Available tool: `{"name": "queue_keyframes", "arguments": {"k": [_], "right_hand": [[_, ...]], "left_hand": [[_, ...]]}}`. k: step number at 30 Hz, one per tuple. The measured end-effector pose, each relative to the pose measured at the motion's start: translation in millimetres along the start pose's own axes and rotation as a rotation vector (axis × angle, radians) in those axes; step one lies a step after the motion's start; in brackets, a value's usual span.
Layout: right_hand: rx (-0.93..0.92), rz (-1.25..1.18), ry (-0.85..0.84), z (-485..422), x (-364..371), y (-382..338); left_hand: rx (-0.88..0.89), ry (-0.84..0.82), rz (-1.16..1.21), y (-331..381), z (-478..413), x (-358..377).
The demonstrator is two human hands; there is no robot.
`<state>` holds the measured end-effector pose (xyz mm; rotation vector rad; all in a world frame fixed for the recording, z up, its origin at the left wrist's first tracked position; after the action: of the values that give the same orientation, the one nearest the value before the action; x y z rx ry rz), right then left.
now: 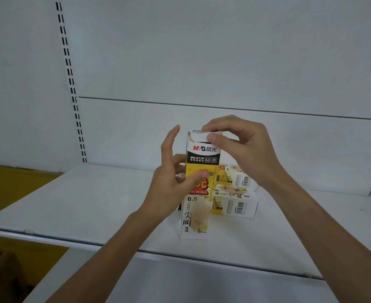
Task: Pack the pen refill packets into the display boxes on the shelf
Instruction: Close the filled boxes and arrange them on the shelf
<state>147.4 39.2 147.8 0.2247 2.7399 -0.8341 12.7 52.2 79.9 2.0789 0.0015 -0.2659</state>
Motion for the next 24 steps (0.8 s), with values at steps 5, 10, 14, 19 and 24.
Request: {"name": "queue_keyframes", "arguments": {"k": [5,10,14,19,24], "right_hand": [[-0.03,0.064,-0.035,5,3,7],[-0.043,0.094,-0.062,15,4,10],[-0.017,0.098,-0.118,27,5,11],[-0.006,0.184,-0.111,35,6,5],[0.26,0.172,-0.022,81,15,32]], "left_hand": [[0.026,-0.011,-0.028,3,0,1],[0.012,-0.011,-0.07,6,-3,0],[0.022,0.015,-0.077,7,-3,-2],[0.035,0.067,-0.07,11,0,-1],[-0.004,0.292,0.051,8,3,-13]]}}
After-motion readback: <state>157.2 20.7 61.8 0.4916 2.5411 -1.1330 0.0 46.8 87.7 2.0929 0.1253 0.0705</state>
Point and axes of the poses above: each hand's wrist, its own z-axis away from the middle knuckle, its own x-axis out of the palm, y = z × x, the point moved 5 cm from there along -z, towards the middle knuckle, and after that the axes turned 9 degrees about -x, right-handed, at the moved point
